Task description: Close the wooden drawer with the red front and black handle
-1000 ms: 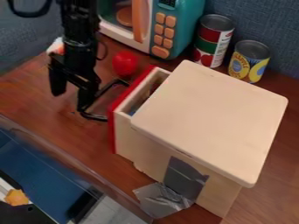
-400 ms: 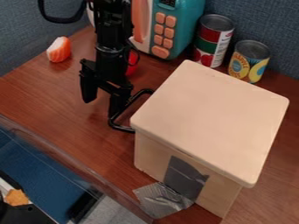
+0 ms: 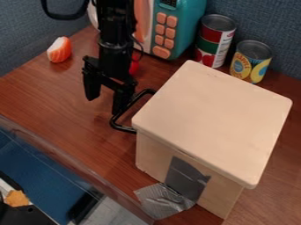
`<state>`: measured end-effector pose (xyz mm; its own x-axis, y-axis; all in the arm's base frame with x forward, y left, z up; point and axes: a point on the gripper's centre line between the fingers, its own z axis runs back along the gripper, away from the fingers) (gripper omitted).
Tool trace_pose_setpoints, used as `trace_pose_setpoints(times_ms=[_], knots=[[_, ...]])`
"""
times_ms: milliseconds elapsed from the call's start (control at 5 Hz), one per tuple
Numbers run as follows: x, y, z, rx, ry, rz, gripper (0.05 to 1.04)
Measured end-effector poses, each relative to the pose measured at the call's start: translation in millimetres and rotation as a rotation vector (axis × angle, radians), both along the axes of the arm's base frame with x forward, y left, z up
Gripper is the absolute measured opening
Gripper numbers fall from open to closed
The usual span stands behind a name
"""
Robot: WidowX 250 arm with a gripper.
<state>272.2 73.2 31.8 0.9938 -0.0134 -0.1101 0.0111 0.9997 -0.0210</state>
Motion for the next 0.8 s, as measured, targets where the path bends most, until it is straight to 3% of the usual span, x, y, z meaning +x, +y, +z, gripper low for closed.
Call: trace_pose_setpoints(times_ms=[200, 400, 600, 800], knots=[[-12, 32, 41.6, -0.012, 0.041, 0.22, 1.0], [-35, 40, 72.3, -0.069, 0.088, 0.306, 1.0], [-53, 30, 106.6, -0.096, 0.026, 0.255, 1.0], [-72, 14, 125.9, -0.131, -0.024, 0.17, 1.0]])
